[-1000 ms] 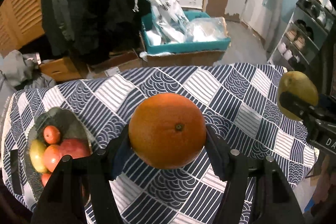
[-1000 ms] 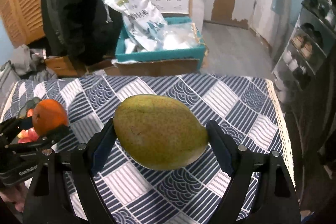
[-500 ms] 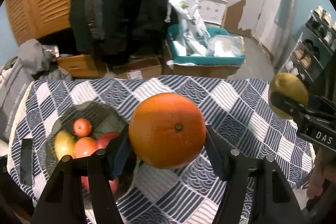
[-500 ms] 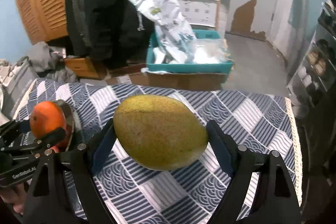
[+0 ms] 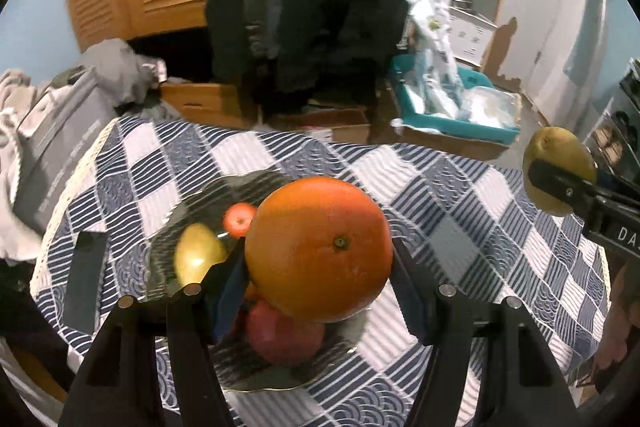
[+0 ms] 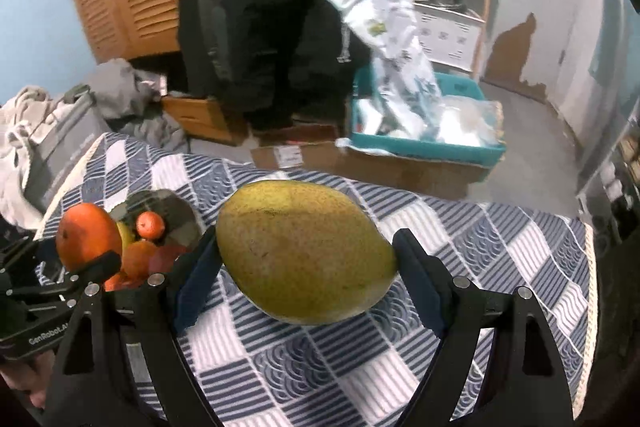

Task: Organize fruits
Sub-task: 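Lift and carry the mango with the right tool while the left tool carries the orange to the plate, then lower the mango onto the plate with the right tool while the left tool lowers the orange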

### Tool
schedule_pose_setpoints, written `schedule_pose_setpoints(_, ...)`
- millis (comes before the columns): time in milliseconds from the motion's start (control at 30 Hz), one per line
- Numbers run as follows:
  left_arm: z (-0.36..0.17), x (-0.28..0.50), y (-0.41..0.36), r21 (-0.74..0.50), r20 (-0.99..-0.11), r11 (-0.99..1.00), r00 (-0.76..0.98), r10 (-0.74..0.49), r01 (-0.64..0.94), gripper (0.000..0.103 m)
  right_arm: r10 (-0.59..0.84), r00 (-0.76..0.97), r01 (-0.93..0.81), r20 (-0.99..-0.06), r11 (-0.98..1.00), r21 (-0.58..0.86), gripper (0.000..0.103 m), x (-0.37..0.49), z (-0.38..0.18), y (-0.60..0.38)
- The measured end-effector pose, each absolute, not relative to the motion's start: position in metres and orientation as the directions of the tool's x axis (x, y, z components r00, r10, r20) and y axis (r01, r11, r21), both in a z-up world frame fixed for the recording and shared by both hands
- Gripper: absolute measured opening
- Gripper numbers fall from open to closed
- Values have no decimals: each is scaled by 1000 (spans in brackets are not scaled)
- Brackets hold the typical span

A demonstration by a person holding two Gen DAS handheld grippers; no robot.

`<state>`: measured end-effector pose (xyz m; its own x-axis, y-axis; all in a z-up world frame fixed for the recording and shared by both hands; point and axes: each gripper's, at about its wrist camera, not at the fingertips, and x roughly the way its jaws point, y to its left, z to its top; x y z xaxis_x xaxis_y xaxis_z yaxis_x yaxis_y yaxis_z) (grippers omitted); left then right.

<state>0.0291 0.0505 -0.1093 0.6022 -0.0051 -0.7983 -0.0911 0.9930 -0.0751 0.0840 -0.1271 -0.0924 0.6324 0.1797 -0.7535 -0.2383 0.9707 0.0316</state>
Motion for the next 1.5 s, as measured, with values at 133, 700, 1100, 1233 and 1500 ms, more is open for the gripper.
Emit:
schedule_pose_setpoints(133,-116,26,75,-76,-807,988,590,19,-136,68,206,617,-277,-760,960,35,84,90,-97,-103)
schedule_pose_setpoints(700,-155,24,135,-78,-856,966,512,63,-248,68,291,499,-423,-817,904,63,84,116,-137,-13)
schedule_pose_setpoints(1100,-177,27,152,-94,-888,957,458,43,-273,68,318,415,-485,-852,870,88,84,125,-164,28)
schedule_pose_setpoints(1233,-182,29,153,-94,-896,957,443,40,-276,69,323,406,-499,-855,862,88,84,128,-167,37)
schedule_pose_setpoints(1500,-192,32,154,-68,-916,959,398,49,-276,69,342,365,-500,-866,857,128,84,136,-176,44)
